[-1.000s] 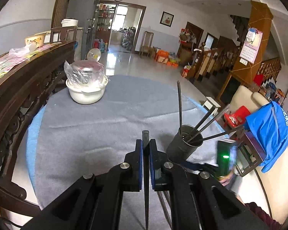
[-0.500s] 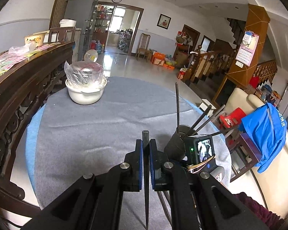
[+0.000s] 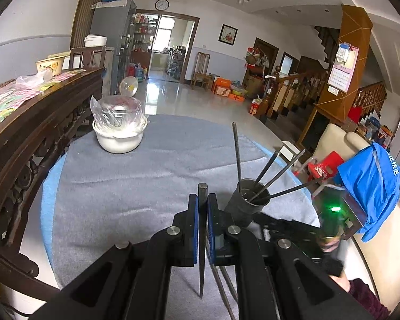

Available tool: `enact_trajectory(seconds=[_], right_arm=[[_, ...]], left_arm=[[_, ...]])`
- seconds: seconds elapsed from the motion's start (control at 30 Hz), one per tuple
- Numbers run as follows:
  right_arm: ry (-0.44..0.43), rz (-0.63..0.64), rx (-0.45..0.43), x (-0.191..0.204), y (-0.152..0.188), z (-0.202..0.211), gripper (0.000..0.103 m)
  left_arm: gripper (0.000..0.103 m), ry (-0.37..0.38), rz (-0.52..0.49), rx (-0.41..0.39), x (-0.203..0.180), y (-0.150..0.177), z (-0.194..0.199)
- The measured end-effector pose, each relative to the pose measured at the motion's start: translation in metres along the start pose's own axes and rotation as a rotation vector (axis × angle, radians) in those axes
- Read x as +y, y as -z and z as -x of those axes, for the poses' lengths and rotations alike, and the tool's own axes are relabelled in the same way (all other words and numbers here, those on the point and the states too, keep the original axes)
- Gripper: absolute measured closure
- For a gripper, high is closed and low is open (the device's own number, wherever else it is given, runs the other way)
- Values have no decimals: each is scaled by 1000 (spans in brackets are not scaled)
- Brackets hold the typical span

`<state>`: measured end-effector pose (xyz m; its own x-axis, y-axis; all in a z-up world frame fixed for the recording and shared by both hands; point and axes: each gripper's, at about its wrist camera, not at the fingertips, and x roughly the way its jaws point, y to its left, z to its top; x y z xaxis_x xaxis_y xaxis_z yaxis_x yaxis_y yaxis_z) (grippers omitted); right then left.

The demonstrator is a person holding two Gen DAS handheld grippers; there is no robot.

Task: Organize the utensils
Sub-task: 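Lift the chopstick with the right gripper and drop it into the grey cup, then move the right gripper back over the cloth toward the remaining chopsticks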

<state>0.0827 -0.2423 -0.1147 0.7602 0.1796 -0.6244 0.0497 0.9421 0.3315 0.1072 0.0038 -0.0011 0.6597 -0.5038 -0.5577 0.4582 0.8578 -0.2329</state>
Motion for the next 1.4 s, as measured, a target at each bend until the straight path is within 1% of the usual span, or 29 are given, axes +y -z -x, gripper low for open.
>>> enact_trajectory(seconds=[0.17, 0.3, 0.43, 0.57, 0.7, 0.8, 0.9, 1.0, 1.1, 1.23, 1.3, 1.4], right_arm=[[-41, -36, -130, -6, -7, 46, 97], [-56, -51, -221, -4, -21, 68, 97], [-60, -69, -308, -5, -41, 88, 97], [-52, -89, -390, -9, -66, 105, 97], [-27, -119, -484, -15, -95, 118, 97], [17, -142, -559, -18, -113, 125, 97], [53, -163, -630, -24, -124, 132, 97], [103, -177, -691, -26, -132, 133, 97], [153, -181, -725, -27, -139, 127, 97], [193, -189, -717, -26, -141, 106, 97], [208, -178, -693, -25, -141, 92, 97], [221, -157, -654, -23, -136, 75, 97]], left_arm=[[96, -14, -4, -7, -8, -1, 4], [96, -29, -19, -28, -13, -11, 6], [96, -32, -17, -61, -16, -31, 5], [96, -9, 8, -120, -17, -64, 2], [96, 12, 11, -188, -25, -94, -3], [96, 27, 1, -234, -35, -112, -9], [96, 39, -15, -285, -44, -128, -14], [96, 58, -28, -304, -54, -141, -22], [96, 86, -41, -303, -67, -147, -36], [96, 102, -82, -278, -83, -143, -61], [96, 115, -99, -239, -88, -140, -76], [96, 127, -107, -169, -87, -133, -100]])
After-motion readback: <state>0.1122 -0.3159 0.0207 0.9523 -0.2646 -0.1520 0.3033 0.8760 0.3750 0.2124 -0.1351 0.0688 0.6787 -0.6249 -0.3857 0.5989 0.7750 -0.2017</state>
